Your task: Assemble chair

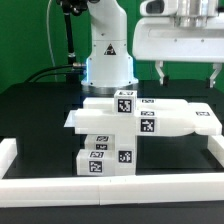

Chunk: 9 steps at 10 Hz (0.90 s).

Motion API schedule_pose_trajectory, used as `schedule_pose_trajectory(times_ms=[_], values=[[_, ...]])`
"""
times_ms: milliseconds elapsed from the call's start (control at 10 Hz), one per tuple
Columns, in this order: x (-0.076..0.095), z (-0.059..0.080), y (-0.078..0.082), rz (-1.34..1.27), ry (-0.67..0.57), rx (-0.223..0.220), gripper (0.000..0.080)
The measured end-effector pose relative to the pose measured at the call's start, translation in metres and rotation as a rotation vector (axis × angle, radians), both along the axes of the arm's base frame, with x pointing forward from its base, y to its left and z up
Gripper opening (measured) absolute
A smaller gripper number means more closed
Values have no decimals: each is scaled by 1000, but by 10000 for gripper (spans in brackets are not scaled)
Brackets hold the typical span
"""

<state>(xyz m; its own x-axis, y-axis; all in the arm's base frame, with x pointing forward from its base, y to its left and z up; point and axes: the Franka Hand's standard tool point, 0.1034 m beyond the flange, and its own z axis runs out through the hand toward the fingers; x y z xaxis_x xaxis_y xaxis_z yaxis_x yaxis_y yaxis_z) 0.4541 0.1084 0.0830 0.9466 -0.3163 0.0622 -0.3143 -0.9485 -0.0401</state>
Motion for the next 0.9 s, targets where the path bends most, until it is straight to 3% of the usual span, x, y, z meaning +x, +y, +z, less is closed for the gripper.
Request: schedule_pose_trajectory(times_ms=[100,300,600,700,800,900], values=[[-4,-5,-2,19,-11,29,648],[-11,-17,7,50,-8,19,648],[-11,-17,5,47,-8,19,648],[-11,-20,0,80,-15,13,648],[-14,-33,-16,104,-6,0,648],[-16,-46,-22,110,17,-4,648]])
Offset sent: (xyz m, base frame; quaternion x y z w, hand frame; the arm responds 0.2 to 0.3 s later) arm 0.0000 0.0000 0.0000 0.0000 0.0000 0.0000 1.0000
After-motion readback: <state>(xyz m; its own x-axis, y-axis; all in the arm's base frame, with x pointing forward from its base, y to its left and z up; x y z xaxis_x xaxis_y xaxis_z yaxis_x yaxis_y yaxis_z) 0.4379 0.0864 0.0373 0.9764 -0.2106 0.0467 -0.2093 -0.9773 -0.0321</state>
